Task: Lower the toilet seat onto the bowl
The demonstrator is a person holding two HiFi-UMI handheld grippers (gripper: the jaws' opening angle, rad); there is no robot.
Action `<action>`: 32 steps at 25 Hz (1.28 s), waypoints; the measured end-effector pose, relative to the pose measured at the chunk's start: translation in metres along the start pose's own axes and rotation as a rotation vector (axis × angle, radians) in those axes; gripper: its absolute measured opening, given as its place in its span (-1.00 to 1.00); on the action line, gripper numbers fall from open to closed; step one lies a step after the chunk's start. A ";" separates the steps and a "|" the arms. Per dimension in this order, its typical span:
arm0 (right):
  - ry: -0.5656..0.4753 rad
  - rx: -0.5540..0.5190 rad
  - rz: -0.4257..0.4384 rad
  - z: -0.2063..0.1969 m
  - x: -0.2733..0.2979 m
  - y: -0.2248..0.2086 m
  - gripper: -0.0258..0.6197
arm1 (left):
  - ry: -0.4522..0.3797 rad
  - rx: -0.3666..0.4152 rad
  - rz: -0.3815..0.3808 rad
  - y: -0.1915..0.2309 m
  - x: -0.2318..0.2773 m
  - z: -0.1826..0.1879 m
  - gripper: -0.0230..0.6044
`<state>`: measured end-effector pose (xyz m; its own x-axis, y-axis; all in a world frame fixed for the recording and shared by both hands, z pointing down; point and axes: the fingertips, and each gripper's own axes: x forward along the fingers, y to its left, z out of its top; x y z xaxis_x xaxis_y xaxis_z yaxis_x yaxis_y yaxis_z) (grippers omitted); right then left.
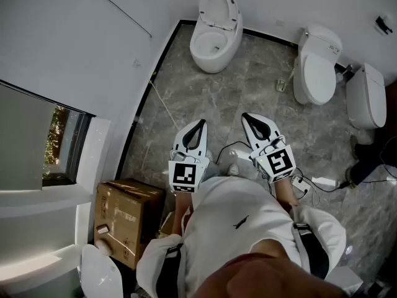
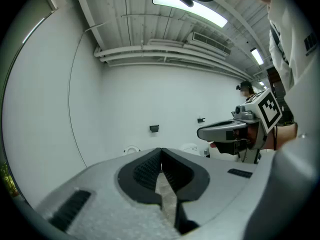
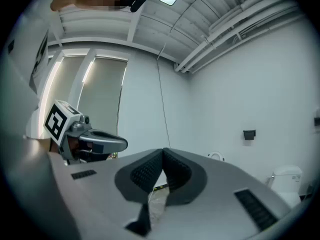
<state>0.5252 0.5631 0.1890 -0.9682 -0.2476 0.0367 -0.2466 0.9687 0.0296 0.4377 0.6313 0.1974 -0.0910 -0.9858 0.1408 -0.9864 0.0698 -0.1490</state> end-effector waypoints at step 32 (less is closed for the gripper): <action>0.044 -0.079 -0.018 0.007 0.195 -0.070 -0.83 | -0.027 0.007 -0.023 0.154 0.145 0.004 -0.84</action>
<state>0.3536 0.4468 0.1874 -0.9604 -0.2669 0.0796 -0.2576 0.9600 0.1097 0.2730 0.4987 0.1909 -0.0648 -0.9909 0.1180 -0.9872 0.0463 -0.1527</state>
